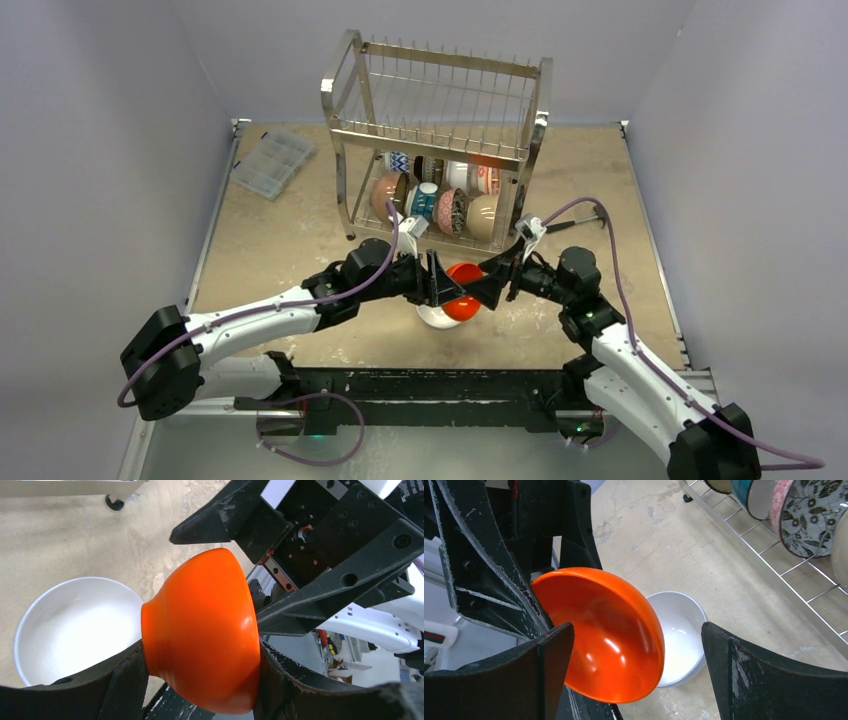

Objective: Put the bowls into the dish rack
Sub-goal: Turn the bowl upside down on the dish rack.

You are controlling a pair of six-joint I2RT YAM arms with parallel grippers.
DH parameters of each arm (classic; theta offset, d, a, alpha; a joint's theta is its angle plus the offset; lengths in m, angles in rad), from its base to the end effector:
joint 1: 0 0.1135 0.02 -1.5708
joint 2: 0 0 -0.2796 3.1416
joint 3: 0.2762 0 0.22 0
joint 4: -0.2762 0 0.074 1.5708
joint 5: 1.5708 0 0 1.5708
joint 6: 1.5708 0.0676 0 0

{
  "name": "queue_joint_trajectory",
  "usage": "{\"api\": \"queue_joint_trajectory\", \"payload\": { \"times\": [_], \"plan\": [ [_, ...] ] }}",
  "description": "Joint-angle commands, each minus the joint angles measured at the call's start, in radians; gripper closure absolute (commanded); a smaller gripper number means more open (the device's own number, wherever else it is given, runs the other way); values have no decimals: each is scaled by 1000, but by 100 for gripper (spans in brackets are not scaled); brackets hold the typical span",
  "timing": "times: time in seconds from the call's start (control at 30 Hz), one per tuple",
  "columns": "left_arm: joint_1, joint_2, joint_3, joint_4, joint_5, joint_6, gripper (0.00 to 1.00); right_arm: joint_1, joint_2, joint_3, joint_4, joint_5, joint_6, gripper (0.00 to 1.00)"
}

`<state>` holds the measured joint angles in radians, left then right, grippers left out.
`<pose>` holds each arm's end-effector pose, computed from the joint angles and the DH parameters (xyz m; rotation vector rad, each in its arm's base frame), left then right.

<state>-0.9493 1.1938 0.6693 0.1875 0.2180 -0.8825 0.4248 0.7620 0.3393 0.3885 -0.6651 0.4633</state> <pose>0.1409 -0.2219 0.2731 0.2413 2.1673 -1.3679 0.1308 0.1050 0.2701 -0.5186 1.6596 1.1991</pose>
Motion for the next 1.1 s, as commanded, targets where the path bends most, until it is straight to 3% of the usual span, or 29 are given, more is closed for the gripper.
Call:
{"api": "queue_joint_trajectory", "payload": {
  "times": [0.0, 0.2, 0.57, 0.97, 1.07],
  "plan": [
    [24, -56, 15, -16, -76, -14, 100, 1, -46, 44, -19, 25, -20, 1],
    [65, -134, 35, -79, -164, 29, 100, 1, -82, 41, -47, 48, -28, 1],
    [67, -171, 249, -148, -319, 327, 100, 1, -133, 19, -96, 97, -35, 1],
    [66, -89, 578, 18, -121, 599, 100, 0, -140, 12, -111, 101, -38, 1],
    [66, -65, 615, 76, -165, 657, 100, 0, -142, 6, -117, 101, -35, 1]
  ]
}}
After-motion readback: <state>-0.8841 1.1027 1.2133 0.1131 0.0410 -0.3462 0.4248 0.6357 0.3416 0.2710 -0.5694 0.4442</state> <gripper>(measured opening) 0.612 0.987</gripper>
